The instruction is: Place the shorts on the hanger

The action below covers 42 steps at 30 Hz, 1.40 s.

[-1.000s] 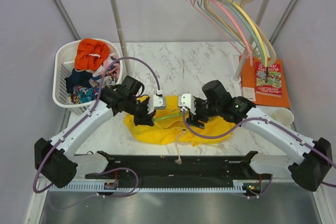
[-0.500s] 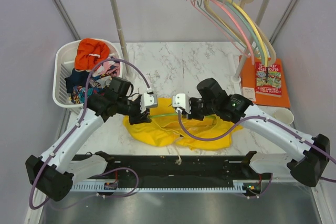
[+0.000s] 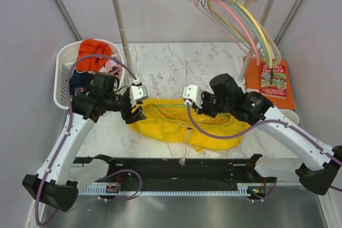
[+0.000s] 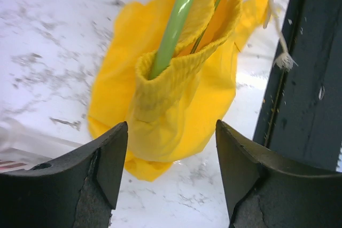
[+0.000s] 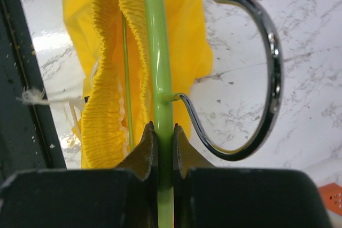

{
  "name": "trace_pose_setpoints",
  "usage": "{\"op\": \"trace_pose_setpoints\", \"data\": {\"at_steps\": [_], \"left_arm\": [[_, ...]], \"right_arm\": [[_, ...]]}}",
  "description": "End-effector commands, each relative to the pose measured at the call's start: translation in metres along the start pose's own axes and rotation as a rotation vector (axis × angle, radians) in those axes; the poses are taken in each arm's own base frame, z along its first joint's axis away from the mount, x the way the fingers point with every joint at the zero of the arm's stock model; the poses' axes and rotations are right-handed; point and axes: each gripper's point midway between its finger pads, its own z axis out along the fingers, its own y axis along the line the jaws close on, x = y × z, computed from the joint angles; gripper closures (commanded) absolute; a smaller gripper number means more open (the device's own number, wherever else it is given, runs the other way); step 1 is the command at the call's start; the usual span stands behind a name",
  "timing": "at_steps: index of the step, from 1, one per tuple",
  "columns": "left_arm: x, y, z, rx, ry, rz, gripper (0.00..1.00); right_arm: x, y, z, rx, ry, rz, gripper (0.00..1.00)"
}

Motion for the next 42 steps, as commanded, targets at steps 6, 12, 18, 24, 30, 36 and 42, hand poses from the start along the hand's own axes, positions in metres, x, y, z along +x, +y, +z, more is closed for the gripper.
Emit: {"op": "trace_pose_setpoints", "data": {"at_steps": [6, 12, 18, 24, 30, 36, 42], "left_arm": [[-0.146, 0.056, -0.073, -0.352, -0.438, -0.08, 0.28], [-0.168, 0.053, -0.071, -0.285, -0.434, 0.16, 0.28], [-0.166, 0.045, -0.056, -0.269, -0.445, 0.104, 0.29], [-0.206, 0.043, -0.061, -0.26, -0.59, -0.139, 0.3], [-0.236, 0.035, -0.043, -0.103, -0.644, -0.431, 0.32], [-0.236, 0.036, -0.018, -0.03, -0.638, -0.635, 0.37], [-0.242, 0.037, -0.003, -0.051, -0.633, -0.679, 0.42]], "right_arm": [[-0.063, -0.081, -0.038, 0.317, -0.003, 0.295, 1.0], [-0.072, -0.078, -0.037, 0.298, -0.041, 0.348, 1.0], [-0.104, -0.117, -0.054, 0.47, -0.132, 0.5, 1.0], [-0.133, -0.154, -0.063, 0.627, -0.241, 0.789, 1.0], [-0.163, -0.167, -0.048, 0.601, -0.392, 0.972, 1.0], [-0.171, -0.187, -0.036, 0.668, -0.446, 1.098, 1.0], [-0.181, -0.187, -0.029, 0.644, -0.487, 1.158, 1.0]]}}
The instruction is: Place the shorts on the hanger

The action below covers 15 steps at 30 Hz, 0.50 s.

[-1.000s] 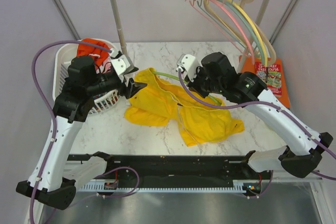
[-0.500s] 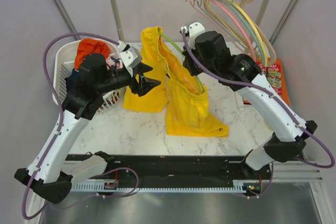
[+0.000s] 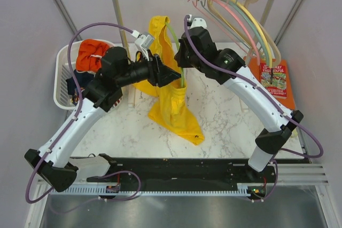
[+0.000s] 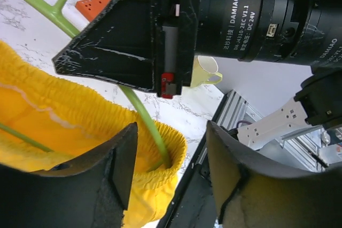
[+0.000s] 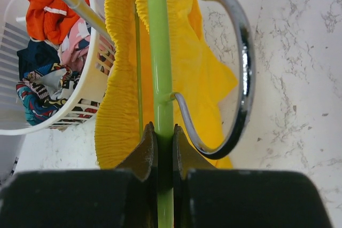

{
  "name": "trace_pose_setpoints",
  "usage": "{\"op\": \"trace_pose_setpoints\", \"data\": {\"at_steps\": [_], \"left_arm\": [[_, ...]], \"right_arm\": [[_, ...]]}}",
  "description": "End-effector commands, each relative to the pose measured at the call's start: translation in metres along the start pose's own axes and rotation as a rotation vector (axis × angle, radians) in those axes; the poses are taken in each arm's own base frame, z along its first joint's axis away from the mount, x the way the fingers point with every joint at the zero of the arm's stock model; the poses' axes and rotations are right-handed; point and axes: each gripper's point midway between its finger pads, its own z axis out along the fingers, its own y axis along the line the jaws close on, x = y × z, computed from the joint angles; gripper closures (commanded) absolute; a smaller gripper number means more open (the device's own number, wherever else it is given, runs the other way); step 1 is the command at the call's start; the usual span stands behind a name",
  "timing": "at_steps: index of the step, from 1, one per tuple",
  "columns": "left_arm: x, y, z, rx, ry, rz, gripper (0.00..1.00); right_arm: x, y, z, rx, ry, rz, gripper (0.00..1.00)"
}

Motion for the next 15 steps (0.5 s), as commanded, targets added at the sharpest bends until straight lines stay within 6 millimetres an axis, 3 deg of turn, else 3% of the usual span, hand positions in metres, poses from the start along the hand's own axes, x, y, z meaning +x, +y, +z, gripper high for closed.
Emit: {"op": "trace_pose_setpoints", "data": {"at_steps": [1, 10, 15], "left_arm": [[-0.013, -0.007, 0.008, -0.017, -0.059, -0.073, 0.43], [0.002, 0.024, 0.013, -0.172, -0.047, -0.07, 0.46], [0.012, 0.028, 0.017, -0.179, -0.029, -0.078, 0.55]], "right_arm": [[-0.062, 0.026, -0.024, -0.09, -0.199, 0.183, 1.0], [-0.059, 0.045, -0.032, -0.136, -0.216, 0.201, 1.0], [-0.058, 0.051, -0.033, -0.145, -0.221, 0.207, 1.0]]}}
